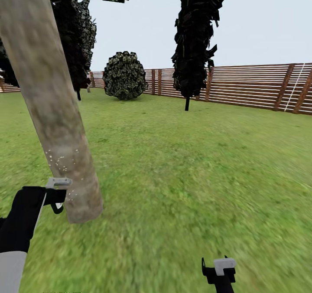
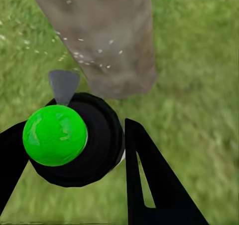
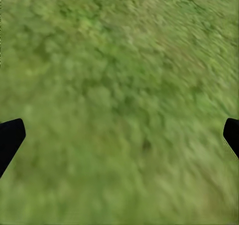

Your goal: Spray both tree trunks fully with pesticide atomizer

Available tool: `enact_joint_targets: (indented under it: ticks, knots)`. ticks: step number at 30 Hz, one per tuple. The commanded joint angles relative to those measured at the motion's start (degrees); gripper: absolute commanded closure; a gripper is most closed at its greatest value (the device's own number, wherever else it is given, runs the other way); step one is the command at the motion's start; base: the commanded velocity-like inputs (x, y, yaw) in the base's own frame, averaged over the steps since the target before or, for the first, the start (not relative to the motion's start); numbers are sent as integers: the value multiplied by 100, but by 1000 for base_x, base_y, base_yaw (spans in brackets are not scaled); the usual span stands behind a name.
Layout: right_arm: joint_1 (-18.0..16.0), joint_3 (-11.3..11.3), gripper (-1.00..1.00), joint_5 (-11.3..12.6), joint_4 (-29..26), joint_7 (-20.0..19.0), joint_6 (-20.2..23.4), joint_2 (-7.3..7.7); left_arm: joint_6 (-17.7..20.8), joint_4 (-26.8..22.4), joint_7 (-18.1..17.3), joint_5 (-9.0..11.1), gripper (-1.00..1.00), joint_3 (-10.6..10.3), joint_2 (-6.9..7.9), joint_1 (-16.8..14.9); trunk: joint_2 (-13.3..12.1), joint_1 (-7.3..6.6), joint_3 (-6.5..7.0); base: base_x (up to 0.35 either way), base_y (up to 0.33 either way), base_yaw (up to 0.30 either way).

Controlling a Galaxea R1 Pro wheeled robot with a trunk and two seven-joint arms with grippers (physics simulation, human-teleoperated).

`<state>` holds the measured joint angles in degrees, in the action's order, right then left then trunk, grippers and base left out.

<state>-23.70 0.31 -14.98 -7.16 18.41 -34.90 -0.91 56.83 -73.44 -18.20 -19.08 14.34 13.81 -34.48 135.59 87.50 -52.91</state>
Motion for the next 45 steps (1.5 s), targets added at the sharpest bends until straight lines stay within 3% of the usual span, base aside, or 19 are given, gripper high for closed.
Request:
enact_joint_targets:
  ticks: [1,11,30,45]
  knots:
    - [-3,3,-100,-58,4,57,2,-3,20,-5,-22,-52,100,6,-1,-6,2,0,-6,99,-270,248]
    - [-3,4,-100,-58,4,57,2,-6,-14,116,27,-51,100,90,-6,309,2,0,-6,94,-270,273]
    - [-3,4,-100,-58,4,57,3,-6,-32,79,27,-44,100,94,-36,320,2,0,-6,82,-270,70]
    - [-3,4,-100,-58,4,57,3,-6,10,38,27,-37,100,58,-77,207,2,0,-6,33,-270,198]
